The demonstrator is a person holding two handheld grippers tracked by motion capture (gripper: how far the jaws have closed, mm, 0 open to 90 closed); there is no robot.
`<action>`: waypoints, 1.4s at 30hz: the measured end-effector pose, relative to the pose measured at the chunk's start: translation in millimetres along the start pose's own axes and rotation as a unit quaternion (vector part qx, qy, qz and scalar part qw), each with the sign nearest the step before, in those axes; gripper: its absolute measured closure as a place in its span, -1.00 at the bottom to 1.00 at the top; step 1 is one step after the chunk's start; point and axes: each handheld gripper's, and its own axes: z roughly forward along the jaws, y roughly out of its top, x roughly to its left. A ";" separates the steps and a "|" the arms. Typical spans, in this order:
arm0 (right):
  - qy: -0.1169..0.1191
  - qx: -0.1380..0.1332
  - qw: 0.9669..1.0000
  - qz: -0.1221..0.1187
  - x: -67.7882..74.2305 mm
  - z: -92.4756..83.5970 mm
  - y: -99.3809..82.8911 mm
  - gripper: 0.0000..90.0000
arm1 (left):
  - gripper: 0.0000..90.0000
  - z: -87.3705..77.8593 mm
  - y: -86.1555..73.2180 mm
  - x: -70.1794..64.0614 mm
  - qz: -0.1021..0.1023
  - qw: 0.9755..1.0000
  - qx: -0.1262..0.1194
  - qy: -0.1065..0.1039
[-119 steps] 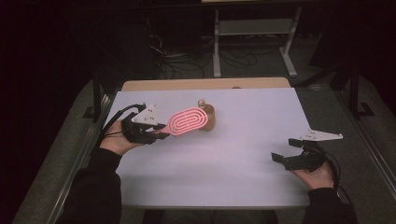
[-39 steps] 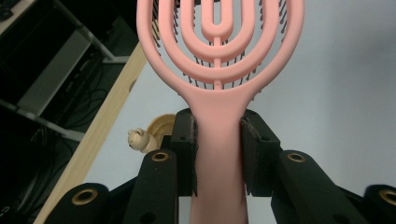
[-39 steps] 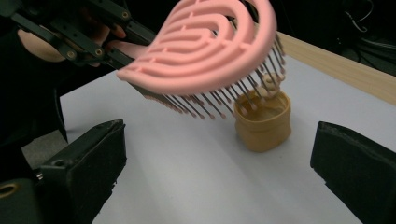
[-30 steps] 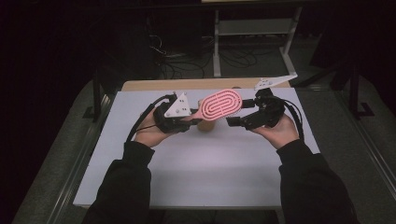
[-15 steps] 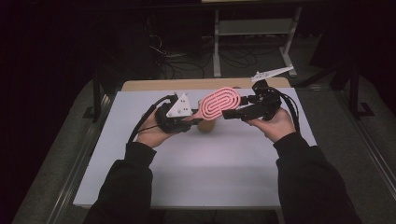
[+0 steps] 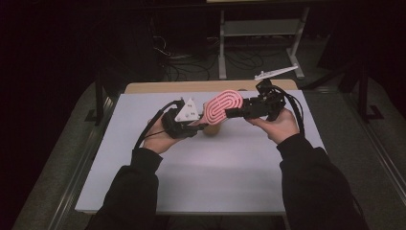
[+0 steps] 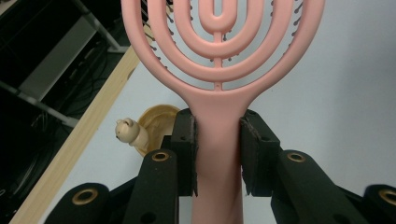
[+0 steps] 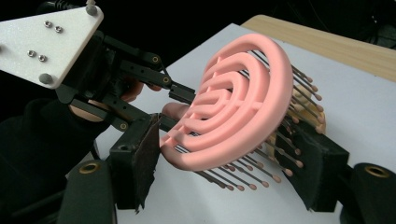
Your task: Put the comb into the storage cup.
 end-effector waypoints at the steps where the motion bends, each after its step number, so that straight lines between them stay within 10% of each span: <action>1: -0.001 0.003 1.000 0.004 0.2 1.3 0.0 -0.27 | 0.56 1.0 -1.0 -0.2 -0.001 1.000 0.001 0.001; 16: 0.013 -0.004 0.999 0.040 -3.6 2.5 2.0 0.24 | 0.57 8.4 -3.1 -4.3 0.003 1.000 0.013 -0.002; 26: 0.029 0.003 1.000 0.012 9.3 1.2 10.7 0.38 | 0.59 8.0 -10.1 -3.3 -0.022 0.999 -0.015 -0.026; 42: 0.001 0.036 0.999 -0.009 34.0 4.7 36.8 0.40 | 0.29 -1.3 -27.7 -0.5 -0.092 0.990 -0.097 -0.035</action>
